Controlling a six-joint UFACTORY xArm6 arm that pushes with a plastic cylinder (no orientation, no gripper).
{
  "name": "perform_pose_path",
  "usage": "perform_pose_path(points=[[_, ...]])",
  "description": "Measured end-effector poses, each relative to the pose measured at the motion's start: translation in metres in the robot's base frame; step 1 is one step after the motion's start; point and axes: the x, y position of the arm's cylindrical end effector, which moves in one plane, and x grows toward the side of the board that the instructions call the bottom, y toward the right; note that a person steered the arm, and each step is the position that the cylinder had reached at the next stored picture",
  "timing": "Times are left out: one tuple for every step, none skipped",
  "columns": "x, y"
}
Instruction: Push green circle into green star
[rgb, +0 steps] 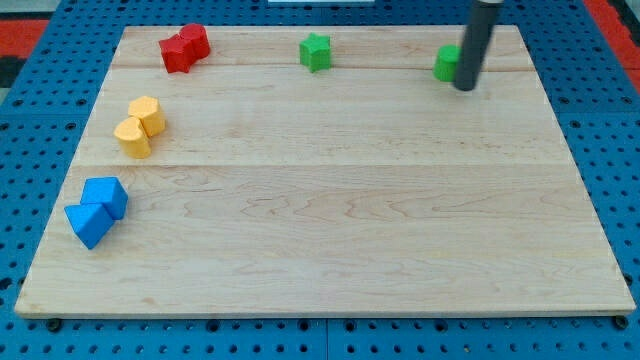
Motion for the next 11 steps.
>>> perform_pose_path(points=[[-0.030,0.028],[-0.058,-0.003],[-0.031,-0.024],[-0.023,0.004],[-0.065,-0.068],[-0.061,-0.085],[-0.036,-0.052],[-0.040,-0.111],[-0.056,-0.170],[-0.056,-0.161],[-0.038,-0.131]])
